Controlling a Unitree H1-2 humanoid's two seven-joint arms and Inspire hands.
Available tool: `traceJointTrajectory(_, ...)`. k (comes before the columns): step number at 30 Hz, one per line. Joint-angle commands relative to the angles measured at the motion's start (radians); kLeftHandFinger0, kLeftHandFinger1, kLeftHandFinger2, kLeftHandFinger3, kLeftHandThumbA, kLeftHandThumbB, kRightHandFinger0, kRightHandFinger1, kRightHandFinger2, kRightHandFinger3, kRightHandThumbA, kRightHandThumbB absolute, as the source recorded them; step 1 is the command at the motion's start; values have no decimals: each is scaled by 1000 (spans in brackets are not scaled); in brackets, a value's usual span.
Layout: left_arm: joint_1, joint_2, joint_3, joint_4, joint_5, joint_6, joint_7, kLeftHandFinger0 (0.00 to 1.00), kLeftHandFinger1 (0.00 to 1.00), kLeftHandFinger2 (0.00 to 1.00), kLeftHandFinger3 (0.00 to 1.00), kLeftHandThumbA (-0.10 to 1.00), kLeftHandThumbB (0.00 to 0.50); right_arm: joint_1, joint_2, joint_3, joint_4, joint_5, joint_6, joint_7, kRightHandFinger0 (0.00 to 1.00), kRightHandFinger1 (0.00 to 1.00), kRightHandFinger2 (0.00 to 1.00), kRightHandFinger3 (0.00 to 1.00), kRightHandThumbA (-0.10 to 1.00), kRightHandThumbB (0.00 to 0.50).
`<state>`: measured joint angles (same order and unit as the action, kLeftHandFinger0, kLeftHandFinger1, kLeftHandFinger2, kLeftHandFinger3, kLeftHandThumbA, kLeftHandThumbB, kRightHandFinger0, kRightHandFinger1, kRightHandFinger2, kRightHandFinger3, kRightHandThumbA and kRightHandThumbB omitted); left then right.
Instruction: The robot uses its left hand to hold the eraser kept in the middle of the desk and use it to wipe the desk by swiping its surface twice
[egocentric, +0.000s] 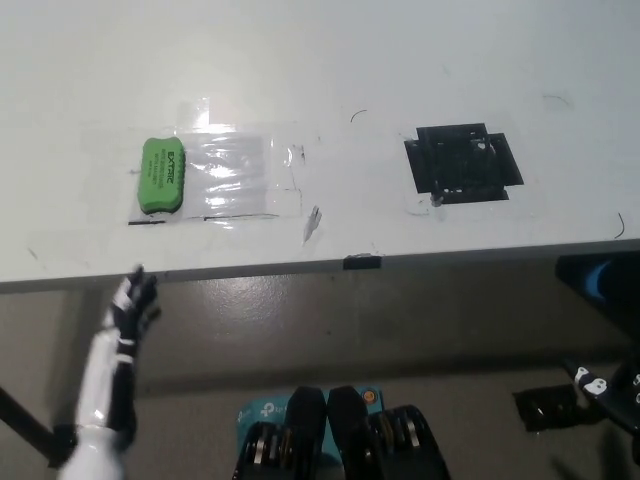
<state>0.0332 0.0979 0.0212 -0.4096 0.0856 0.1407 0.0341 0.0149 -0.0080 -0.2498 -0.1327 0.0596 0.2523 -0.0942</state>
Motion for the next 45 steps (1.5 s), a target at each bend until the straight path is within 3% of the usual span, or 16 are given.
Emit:
traceJointTrajectory(1, -150, 123, 50, -172, 5, 158, -64, 1000, 1000, 1000, 1000, 1000, 242, -9, -4, -7, -35, 0, -5, -22, 1000, 1000, 1000, 1000, 1000, 134)
traceJointTrajectory(3, -198, 159, 54, -180, 21, 192, -75, 1000, 1000, 1000, 1000, 1000, 260, -6, -6, -8, -37, 4, -5, -18, 1000, 1000, 1000, 1000, 1000, 132)
traceJointTrajectory(6, -346, 250, 50, -73, 53, 147, -90, 1000, 1000, 1000, 1000, 1000, 248, -9, -11, -8, -32, 11, -8, -12, 1000, 1000, 1000, 1000, 1000, 111)
traceJointTrajectory(8, -371, 265, 42, -42, 58, 132, -88, 1000, 1000, 1000, 1000, 1000, 249, -7, -14, -9, -31, 12, -10, -9, 1000, 1000, 1000, 1000, 1000, 111)
traceJointTrajectory(11, -503, 368, -18, 139, 170, 73, -107, 1000, 1000, 1000, 1000, 1000, 187, -5, -16, -6, -37, 6, 2, -12, 1000, 1000, 1000, 1000, 1000, 108)
traceJointTrajectory(12, -533, 403, -57, 187, 240, 86, -112, 1000, 1000, 1000, 1000, 1000, 266, -3, -19, -10, -37, 14, 2, -9, 1000, 1000, 1000, 1000, 1000, 114)
traceJointTrajectory(14, -601, 460, -126, 304, 345, 11, -89, 1000, 1000, 1000, 1000, 1000, 231, -4, -19, -13, -37, 16, 9, -12, 1000, 1000, 1000, 1000, 1000, 121)
traceJointTrajectory(18, -740, 561, -273, 516, 546, -88, -39, 1000, 1000, 1000, 1000, 1000, 252, 7, -18, -7, -44, 11, 13, -11, 1000, 1000, 1000, 1000, 1000, 104)
traceJointTrajectory(23, -910, 652, -502, 690, 828, -96, -62, 1000, 1000, 1000, 1000, 1000, 299, 6, -19, -1, -42, 10, 13, -6, 1000, 1000, 1000, 1000, 1000, 112)
traceJointTrajectory(25, -941, 663, -567, 731, 901, -78, -76, 1000, 1000, 1000, 1000, 1000, 333, 8, -17, 0, -45, 5, 10, -10, 1000, 1000, 1000, 1000, 1000, 121)
traceJointTrajectory(26, -976, 668, -655, 786, 1005, -44, -124, 1000, 1000, 1000, 1000, 1000, 388, 15, -16, 2, -53, 0, 12, -11, 1000, 1000, 1000, 1000, 1000, 132)
traceJointTrajectory(28, -1006, 663, -729, 863, 1068, -18, -137, 1000, 1000, 1000, 1000, 1000, 443, 15, -20, 3, -51, -5, 8, -11, 1000, 1000, 1000, 1000, 1000, 131)
traceJointTrajectory(31, -995, 653, -748, 856, 1057, 53, -214, 1000, 1000, 1000, 1000, 1000, 451, 13, -25, 1, -43, 13, 1, 4, 1000, 1000, 1000, 1000, 1000, 133)
traceJointTrajectory(39, -988, 601, -850, 935, 1079, 128, -183, 1000, 1000, 1000, 1000, 1000, 500, 11, -30, 6, -44, 4, -7, 6, 1000, 1000, 1000, 1000, 1000, 189)
traceJointTrajectory(42, -985, 585, -900, 963, 1104, 159, -238, 1000, 1000, 1000, 1000, 1000, 500, 11, -21, 5, -45, 11, 2, 4, 1000, 1000, 1000, 1000, 1000, 172)
traceJointTrajectory(45, -972, 566, -919, 999, 1097, 177, -199, 1000, 1000, 1000, 1000, 1000, 500, 7, -18, 2, -42, 10, -3, -2, 1000, 1000, 1000, 1000, 1000, 159)
